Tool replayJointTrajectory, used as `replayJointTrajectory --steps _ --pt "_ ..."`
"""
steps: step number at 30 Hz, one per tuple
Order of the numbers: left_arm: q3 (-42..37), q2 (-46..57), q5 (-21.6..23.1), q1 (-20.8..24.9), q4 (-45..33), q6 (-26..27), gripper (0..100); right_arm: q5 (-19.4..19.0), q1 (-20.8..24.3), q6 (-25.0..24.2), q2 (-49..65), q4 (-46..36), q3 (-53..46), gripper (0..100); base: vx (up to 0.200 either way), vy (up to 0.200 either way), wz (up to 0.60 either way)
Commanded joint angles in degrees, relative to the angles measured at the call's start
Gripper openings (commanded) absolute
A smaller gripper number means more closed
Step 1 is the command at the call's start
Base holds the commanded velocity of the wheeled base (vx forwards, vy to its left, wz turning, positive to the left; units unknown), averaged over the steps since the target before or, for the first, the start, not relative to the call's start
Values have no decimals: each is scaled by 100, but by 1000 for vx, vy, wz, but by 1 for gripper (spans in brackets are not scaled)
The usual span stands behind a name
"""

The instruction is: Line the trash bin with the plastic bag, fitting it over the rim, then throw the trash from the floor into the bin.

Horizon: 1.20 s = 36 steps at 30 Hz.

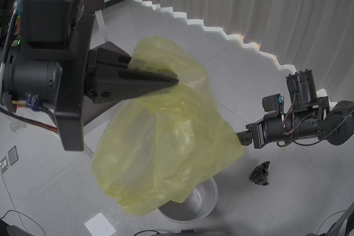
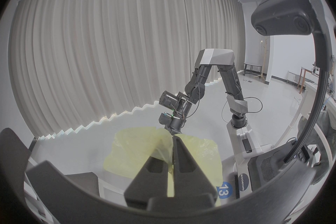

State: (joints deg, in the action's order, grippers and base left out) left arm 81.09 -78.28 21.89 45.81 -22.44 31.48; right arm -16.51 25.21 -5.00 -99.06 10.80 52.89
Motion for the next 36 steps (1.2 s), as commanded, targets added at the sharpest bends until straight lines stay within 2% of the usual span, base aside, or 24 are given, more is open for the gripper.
replayJointTrajectory --steps 1,6,13,26,36 --pt "29 -30 -1 -2 3 -1 0 -28 45 -28 -140 10 -86 100 0 0 0" --pt "38 -21 -1 -2 135 8 0 -221 116 -282 -149 10 -78 100 0 0 0" --pt "47 199 -1 -11 196 -10 0 -775 353 -1109 264 -8 -60 100 0 0 0" --pt "73 471 17 -160 205 -10 0 -819 1100 -1135 1732 -509 -763 100 0 0 0" --pt "276 541 17 -169 196 -19 0 -766 916 -1091 1504 -456 -974 100 0 0 0"
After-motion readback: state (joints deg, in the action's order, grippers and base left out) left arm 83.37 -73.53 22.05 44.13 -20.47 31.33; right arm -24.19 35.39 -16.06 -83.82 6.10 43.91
